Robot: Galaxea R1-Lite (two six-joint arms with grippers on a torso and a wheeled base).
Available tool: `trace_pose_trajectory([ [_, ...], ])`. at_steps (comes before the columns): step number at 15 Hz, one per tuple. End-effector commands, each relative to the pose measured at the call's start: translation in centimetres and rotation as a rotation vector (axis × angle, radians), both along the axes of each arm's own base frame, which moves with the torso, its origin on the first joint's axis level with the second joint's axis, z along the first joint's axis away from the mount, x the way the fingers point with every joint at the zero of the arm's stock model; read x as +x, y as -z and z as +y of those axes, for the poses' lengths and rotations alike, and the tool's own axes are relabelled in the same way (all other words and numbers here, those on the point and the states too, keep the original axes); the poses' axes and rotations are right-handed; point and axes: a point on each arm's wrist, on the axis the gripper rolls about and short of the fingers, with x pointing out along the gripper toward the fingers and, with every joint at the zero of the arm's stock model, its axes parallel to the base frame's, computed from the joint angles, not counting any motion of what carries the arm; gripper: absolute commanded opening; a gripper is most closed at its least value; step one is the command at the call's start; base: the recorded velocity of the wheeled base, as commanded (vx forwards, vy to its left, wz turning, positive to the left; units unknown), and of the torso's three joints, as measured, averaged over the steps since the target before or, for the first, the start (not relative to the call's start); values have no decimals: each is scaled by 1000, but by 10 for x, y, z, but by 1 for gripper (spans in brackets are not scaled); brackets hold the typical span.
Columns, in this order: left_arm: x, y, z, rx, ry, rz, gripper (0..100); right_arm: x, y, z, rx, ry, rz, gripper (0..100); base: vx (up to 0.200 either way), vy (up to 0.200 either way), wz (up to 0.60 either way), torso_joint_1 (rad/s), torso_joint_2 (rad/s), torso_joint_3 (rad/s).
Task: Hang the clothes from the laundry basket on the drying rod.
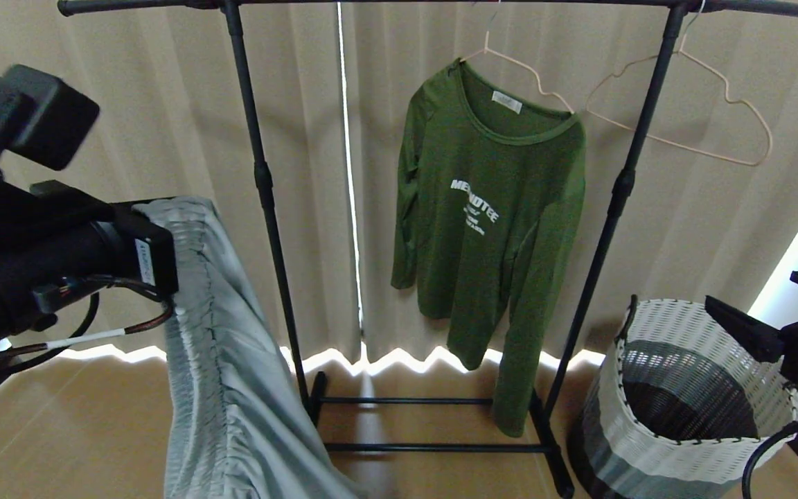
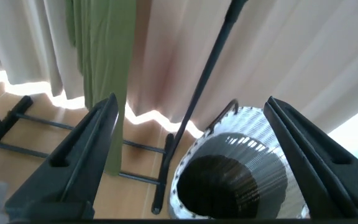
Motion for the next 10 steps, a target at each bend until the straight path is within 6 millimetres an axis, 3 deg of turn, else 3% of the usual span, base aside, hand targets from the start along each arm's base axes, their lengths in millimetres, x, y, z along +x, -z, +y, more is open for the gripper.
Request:
trace_pose_trajectory([
  [1, 0, -1, 0, -1, 1, -4, 0, 0, 0, 0, 0, -2, -2, 100, 0, 0, 0, 207, -349, -271],
  [7, -4, 1, 1, 2, 2, -5, 0, 0, 0, 0, 0, 0, -1, 100, 0, 0, 0, 118, -575, -247],
  [10, -4, 0, 1, 0, 1, -6, 0, 0, 0, 0, 0, -3, -1, 100, 0, 0, 0, 341, -468, -266],
])
